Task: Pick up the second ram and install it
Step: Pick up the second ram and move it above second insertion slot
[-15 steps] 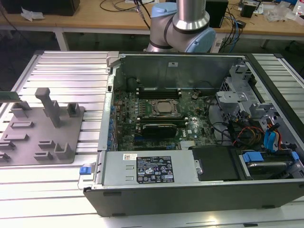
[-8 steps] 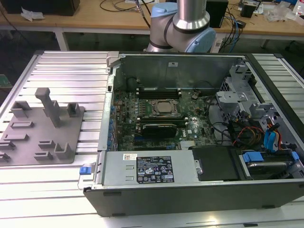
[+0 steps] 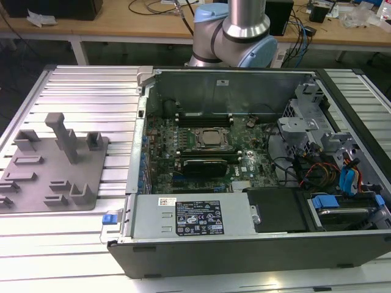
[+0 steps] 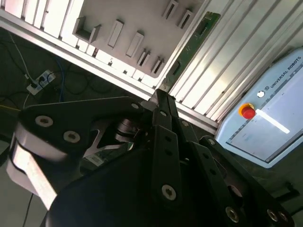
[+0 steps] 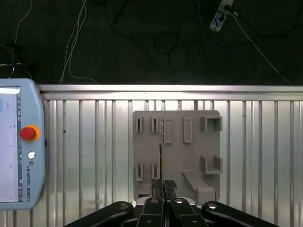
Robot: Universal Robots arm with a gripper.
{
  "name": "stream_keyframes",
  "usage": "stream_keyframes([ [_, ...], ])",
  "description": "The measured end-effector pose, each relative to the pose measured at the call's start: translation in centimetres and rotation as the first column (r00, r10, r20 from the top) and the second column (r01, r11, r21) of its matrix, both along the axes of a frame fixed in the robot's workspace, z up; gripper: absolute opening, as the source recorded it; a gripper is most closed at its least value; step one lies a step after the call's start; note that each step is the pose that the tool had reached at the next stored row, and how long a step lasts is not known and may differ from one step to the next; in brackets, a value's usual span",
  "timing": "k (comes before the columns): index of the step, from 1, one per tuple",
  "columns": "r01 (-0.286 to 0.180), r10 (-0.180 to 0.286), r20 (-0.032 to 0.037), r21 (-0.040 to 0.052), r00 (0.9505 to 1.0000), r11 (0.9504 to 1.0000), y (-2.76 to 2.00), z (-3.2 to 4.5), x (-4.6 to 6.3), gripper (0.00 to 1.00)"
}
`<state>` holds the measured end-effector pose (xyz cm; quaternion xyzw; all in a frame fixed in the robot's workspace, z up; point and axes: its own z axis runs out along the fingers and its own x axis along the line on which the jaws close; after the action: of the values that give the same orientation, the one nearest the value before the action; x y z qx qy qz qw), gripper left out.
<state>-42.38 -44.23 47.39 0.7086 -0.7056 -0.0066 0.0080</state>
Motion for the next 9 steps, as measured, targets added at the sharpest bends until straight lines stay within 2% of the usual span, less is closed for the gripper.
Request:
stream_keyframes([
  [2, 0.0, 0.0, -0.0001, -0.0001, 1.0, 1.0, 0.0, 0.02, 0.0, 0.09],
  [9, 0.0, 0.0, 0.0001, 0.0, 1.0, 1.0, -0.01, 0.0, 1.8, 0.09],
])
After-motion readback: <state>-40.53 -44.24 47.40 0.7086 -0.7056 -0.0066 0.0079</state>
